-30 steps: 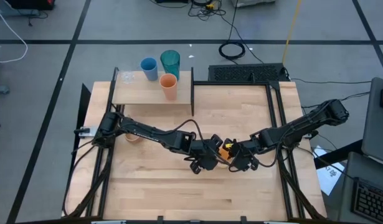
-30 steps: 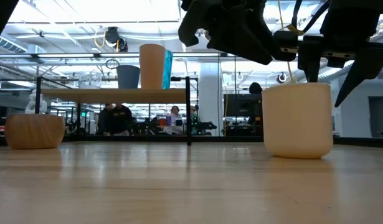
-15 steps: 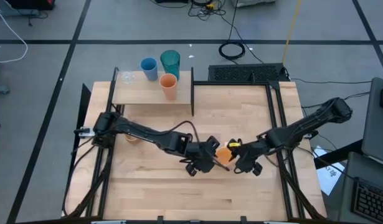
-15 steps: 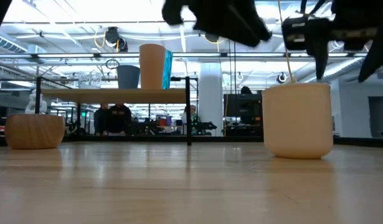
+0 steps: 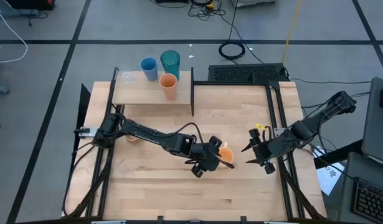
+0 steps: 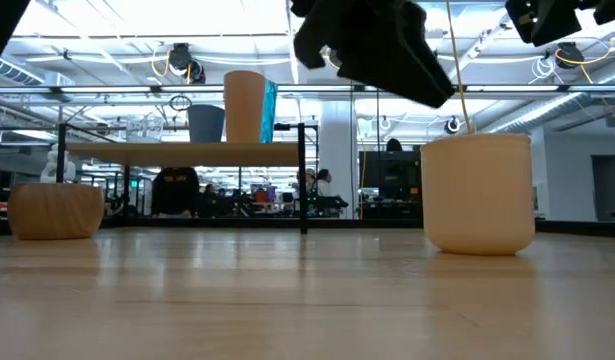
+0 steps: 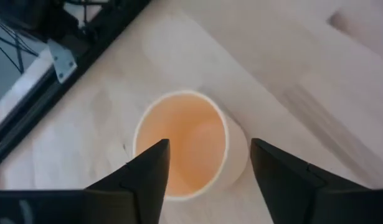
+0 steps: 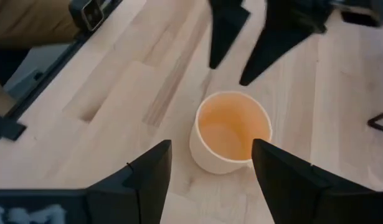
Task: Stack small to large cups/mugs on shelf
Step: Put the orange mug on the shelf
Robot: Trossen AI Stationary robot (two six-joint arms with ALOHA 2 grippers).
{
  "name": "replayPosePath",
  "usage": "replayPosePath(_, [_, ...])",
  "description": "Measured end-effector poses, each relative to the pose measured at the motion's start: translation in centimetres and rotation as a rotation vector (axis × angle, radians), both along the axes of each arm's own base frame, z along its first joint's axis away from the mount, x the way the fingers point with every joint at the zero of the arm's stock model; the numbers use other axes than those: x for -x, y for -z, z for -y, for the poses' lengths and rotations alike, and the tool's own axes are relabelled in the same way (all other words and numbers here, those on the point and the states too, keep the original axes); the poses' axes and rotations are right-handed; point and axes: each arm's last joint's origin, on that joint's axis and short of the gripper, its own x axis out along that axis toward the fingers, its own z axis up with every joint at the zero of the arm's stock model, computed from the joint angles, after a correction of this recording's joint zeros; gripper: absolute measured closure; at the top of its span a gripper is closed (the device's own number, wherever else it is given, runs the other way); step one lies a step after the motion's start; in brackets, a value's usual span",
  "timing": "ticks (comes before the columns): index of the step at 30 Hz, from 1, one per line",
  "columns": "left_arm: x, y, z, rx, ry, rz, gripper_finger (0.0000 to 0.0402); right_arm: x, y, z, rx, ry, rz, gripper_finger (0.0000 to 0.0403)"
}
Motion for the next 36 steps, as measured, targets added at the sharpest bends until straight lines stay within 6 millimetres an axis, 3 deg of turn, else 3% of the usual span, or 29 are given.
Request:
replayPosePath(8, [-1.0,3.0,0.1,-0.01,0.051,-0.045,0.0134,0.1,-0.3,-0.2,-0.006,-0.02,0.034,0.0194])
replayPosePath(14, [-1.8,5.2,0.1,-0.083,0.042,-0.041,0.0164,0.1,-0.5,-0.2,-0.012,-0.024,0.051,0.0195])
replayPosePath(27, [-1.4,4.5,0.4,-0.046,0.051,-0.052,0.0383,0.0,-0.6,-0.2,-0.018,-0.021,0.067,0.0195])
replayPosePath(32, [-0.4,2.4,0.3,0.009,0.018,-0.071,0.0385,-0.3,-0.9,-0.5,-0.036,-0.029,0.123,0.0195])
replayPosePath(36, [1.5,-0.8,0.2,0.053,-0.026,-0.098,0.0394,-1.0,0.0,-0.7,-0.019,-0.02,0.231,0.0195])
